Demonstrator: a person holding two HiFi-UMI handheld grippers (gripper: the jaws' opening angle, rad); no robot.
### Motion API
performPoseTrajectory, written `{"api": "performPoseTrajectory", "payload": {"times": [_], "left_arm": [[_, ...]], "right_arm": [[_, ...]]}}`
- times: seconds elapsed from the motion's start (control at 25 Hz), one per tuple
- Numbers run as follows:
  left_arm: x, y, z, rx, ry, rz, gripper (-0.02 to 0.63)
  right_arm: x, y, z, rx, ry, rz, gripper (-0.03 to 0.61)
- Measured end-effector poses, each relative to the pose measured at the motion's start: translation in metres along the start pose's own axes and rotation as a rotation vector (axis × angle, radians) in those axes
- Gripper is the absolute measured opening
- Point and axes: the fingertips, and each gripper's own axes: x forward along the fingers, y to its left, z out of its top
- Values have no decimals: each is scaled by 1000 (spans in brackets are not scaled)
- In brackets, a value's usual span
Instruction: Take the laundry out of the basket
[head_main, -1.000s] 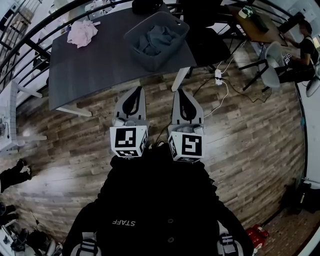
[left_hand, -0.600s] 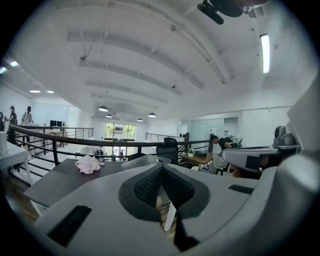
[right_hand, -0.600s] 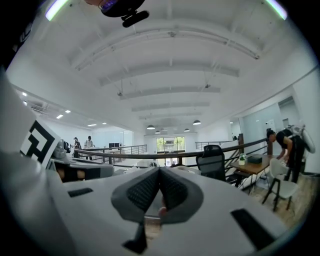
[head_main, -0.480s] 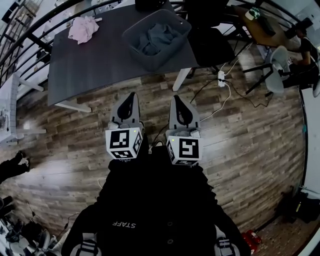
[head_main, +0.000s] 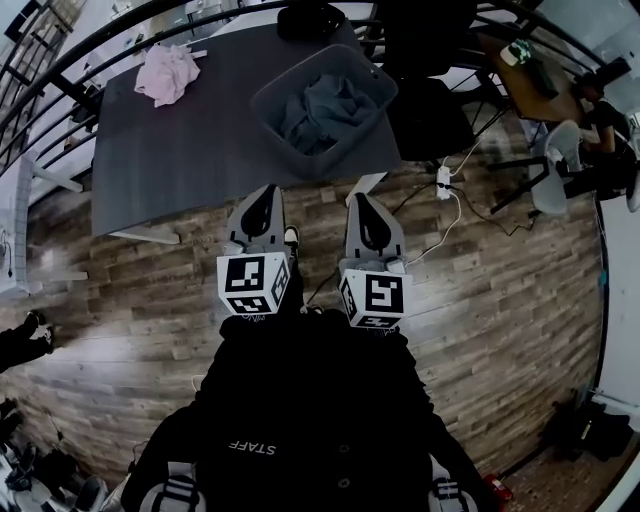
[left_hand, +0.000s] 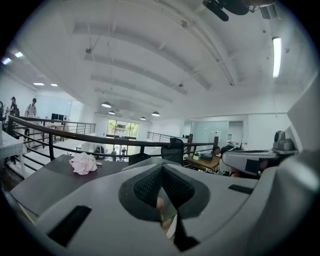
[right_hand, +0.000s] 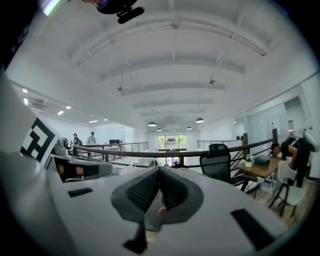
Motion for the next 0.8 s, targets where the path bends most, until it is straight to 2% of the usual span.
{"api": "performPoseTrajectory", "payload": {"times": [0.2,0.44,0.8], "left_arm": [[69,22,17,-12,21,-35,2],[135,51,27,-35,70,-76,2],[203,79,25,-32,136,-140,2]], "right_arm": [[74,-15,16,8,-4,-5,15],[152,-30,17,13,51,-30,15],[228,-46,11,3,110,-66,15]]}}
